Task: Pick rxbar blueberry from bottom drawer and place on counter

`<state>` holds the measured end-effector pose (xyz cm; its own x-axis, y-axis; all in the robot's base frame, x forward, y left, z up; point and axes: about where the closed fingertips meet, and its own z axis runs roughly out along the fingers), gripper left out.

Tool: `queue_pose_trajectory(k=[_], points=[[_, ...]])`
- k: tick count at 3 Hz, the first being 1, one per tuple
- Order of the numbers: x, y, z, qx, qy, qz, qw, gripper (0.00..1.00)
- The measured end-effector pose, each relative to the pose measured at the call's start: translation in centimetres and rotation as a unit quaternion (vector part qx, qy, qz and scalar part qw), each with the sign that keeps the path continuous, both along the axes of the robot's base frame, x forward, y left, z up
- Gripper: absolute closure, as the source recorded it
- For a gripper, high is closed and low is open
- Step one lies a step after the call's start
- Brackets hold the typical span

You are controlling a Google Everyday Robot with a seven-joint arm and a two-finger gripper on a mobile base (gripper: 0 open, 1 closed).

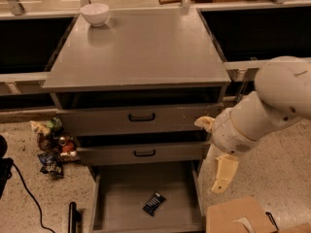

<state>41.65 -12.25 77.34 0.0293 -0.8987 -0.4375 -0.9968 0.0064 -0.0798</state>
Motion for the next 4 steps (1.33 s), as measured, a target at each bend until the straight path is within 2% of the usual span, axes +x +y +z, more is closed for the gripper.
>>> queue_pose_trajectory(k=[1, 2, 3, 4], points=[[0.8, 1.5, -6.3, -0.001, 0.007, 0.042, 0.9991, 0.00], [1.4, 3.0, -12.5, -0.012, 0.011, 0.067, 0.9976, 0.00], [1.8, 4.2, -17.7, -0.010, 0.012, 0.066, 0.9977, 0.00], [2.6, 5.1, -22.2, 0.003, 0.019, 0.053, 0.9984, 0.00]])
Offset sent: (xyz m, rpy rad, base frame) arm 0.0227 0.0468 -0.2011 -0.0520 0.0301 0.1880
